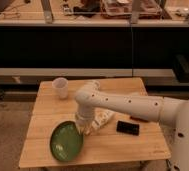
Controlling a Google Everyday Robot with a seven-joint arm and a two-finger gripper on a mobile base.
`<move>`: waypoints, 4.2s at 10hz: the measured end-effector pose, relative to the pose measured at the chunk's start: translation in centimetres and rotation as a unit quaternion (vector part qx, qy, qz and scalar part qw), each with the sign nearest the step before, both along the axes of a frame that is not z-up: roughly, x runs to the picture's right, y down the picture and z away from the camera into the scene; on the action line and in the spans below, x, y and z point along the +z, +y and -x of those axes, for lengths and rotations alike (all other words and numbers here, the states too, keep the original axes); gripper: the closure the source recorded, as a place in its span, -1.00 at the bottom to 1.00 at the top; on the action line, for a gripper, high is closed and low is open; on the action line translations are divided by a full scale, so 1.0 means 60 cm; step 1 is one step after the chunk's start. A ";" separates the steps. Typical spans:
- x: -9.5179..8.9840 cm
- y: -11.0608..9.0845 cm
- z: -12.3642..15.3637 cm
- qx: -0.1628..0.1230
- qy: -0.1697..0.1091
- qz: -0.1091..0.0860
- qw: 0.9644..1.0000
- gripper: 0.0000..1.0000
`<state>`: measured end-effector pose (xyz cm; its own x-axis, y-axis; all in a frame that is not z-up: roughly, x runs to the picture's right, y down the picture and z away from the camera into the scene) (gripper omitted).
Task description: Drag the ceramic bowl in a circle
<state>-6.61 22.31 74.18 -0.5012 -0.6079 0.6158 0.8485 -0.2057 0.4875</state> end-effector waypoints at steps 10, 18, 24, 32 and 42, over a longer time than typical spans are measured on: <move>0.071 -0.044 0.316 -0.034 -0.105 0.004 0.994 0.66; 0.213 -0.172 0.181 0.153 0.111 -0.042 0.981 0.66; 0.118 -0.141 0.005 0.190 0.184 -0.062 0.962 0.66; -0.001 0.017 0.044 0.159 0.178 0.003 0.971 0.66; 0.076 -0.060 0.277 0.167 0.085 -0.002 0.982 0.66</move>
